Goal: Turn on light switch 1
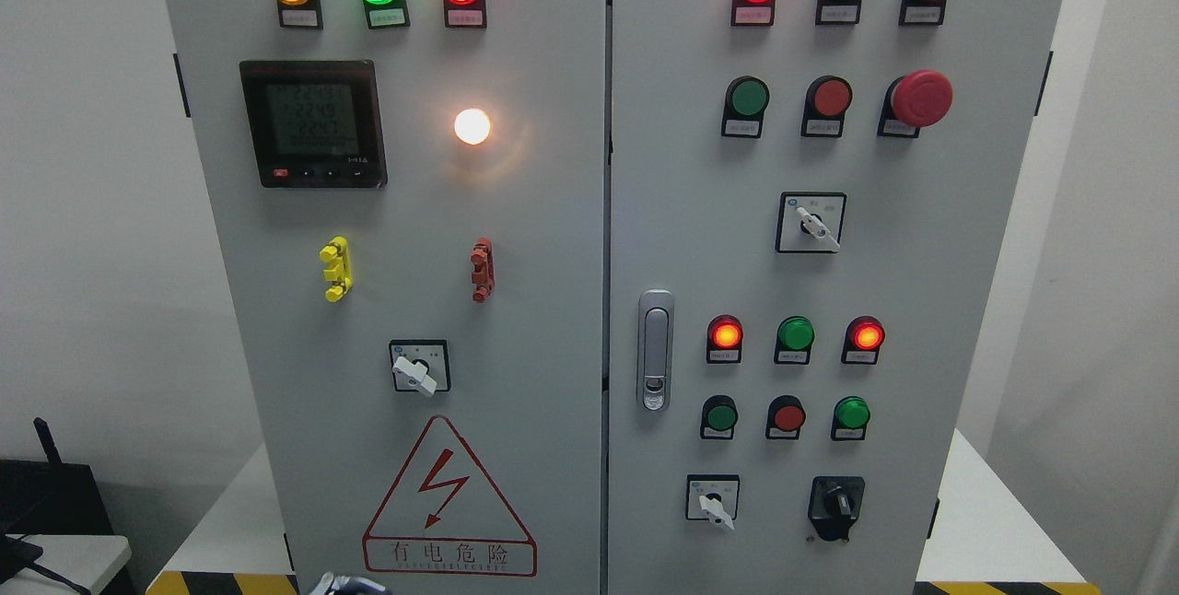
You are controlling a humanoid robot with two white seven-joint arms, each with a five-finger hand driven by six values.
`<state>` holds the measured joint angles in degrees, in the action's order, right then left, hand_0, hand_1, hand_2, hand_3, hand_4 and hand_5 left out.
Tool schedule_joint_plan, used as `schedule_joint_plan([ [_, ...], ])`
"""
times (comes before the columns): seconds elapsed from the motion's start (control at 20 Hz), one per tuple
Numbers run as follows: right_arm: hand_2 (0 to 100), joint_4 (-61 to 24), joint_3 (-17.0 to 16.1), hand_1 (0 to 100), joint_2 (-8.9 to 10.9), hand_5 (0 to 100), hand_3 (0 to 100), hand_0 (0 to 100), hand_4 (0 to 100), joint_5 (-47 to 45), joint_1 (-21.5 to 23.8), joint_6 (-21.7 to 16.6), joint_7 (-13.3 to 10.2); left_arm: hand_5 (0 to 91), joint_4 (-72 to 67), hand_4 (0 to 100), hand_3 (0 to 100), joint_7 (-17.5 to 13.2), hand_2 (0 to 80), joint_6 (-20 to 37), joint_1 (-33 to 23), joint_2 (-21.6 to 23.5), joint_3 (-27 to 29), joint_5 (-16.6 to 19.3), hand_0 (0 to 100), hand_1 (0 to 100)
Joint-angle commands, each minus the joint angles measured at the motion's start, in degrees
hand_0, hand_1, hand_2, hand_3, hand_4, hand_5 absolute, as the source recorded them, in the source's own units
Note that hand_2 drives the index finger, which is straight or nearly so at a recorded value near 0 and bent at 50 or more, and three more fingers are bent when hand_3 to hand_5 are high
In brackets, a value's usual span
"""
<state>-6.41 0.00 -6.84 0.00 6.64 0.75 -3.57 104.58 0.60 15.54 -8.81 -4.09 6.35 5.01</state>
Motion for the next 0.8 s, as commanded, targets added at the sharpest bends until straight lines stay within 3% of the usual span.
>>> schedule_joint_plan([
  [0.0, 0, 0.0, 1.0, 39, 0.07, 0, 0, 12, 0, -1.4, 0.0, -0.1, 0.0, 61.8, -27.0, 79, 72, -4.7, 38.5, 10.2, -7.4, 2.4, 21.1, -4.6, 0, 13],
  [0.05, 0, 0.0, 1.0, 39, 0.07, 0, 0, 12, 0, -1.4, 0.0, -0.1, 0.0, 53.0, -32.1, 74, 63, -7.3, 33.3, 12.9, -7.4, 2.4, 23.0, -4.6, 0, 12],
  [0.1, 0, 0.0, 1.0, 39, -0.01, 0, 0, 12, 0, -1.4, 0.0, -0.1, 0.0, 50.9, -37.2, 71, 59, -9.7, 30.6, 16.0, -7.4, 2.4, 24.3, -4.7, 0, 12],
  [0.15, 0, 0.0, 1.0, 39, -0.02, 0, 0, 12, 0, -1.4, 0.0, 0.0, 0.0, 45.4, -44.1, 65, 50, -10.9, 22.5, 19.2, -7.4, 2.4, 26.1, -4.7, 0, 11],
  [0.35, 0, 0.0, 1.0, 39, -0.02, 0, 0, 12, 0, -1.4, 0.0, -0.1, 0.0, 28.1, -63.1, 43, 32, -11.2, 0.0, 24.3, -7.4, 2.7, 29.9, -4.9, 0, 0],
  [0.45, 0, 0.0, 1.0, 39, -0.02, 0, 0, 12, 0, -1.4, 0.0, -0.1, 0.0, 26.4, -70.5, 39, 28, -11.5, 0.0, 24.3, -7.4, 2.7, 30.3, -7.3, 0, 0],
  [0.6, 0, 0.0, 1.0, 39, -0.02, 0, 0, 12, 0, -1.4, 0.0, -0.1, 0.0, 24.1, -79.6, 34, 25, -13.8, 0.0, 24.0, -7.4, 3.1, 30.2, -10.4, 23, 0],
  [0.75, 0, 0.0, 1.0, 39, -0.02, 0, 0, 12, 0, -1.4, 0.0, 0.0, 0.0, 15.6, -87.3, 22, 14, -14.4, 0.0, 23.1, -7.8, 3.7, 29.7, -9.6, 32, 0],
])
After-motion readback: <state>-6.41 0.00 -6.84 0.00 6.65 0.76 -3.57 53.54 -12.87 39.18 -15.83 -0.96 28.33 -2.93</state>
